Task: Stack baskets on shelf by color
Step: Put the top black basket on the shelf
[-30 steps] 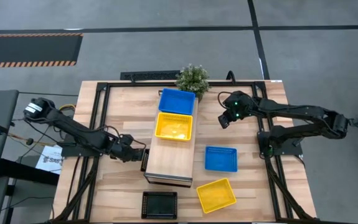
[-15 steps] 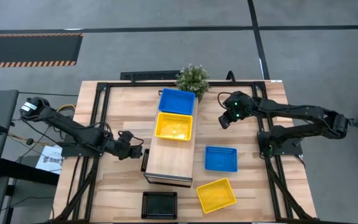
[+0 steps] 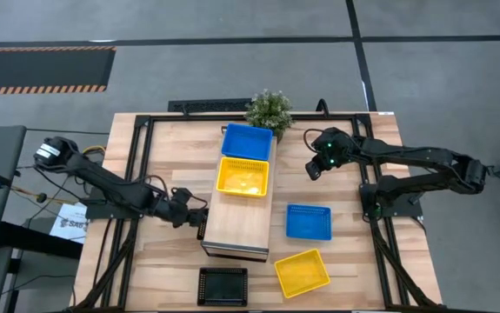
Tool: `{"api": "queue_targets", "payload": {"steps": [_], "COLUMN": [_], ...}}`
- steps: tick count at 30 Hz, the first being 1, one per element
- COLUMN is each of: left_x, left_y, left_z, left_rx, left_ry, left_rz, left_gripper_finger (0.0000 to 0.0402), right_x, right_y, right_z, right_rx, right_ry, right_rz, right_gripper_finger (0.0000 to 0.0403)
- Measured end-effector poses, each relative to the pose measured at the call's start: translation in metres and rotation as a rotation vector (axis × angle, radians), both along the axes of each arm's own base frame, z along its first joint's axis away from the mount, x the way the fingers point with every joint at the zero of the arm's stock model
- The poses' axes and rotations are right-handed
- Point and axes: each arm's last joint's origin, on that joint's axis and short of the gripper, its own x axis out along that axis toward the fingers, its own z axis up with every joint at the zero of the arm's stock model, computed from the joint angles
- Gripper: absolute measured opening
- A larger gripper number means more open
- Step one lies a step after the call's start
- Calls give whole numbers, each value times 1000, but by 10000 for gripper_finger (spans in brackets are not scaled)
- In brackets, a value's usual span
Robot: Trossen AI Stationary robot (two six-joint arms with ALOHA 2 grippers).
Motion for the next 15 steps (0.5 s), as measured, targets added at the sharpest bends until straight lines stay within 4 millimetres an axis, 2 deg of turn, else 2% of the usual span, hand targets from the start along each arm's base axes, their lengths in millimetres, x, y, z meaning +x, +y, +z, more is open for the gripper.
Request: {"api": "queue_targets", "payload": {"steps": [4,7,9,15], "left_x": [2,1,1,1], "left_y": [-1,-1,-1,1], "left_z": [-5,-8,-8,-8], "left_rx": [-12,-38,-45,-29], "left_ry": [30,53,57,41], "left_rz": [13,52,82,145], "left_gripper_finger": [219,193,159,23], "right_x": [0,0,0,0], "right_y": [0,0,0,0], "right_z": [0,0,0,0], "right_rx": [0,1,1,-1], "right_ry": [1,1,1,0], "right_rz": [0,0,0,1], "right_gripper_finger": [7,7,7,7]}}
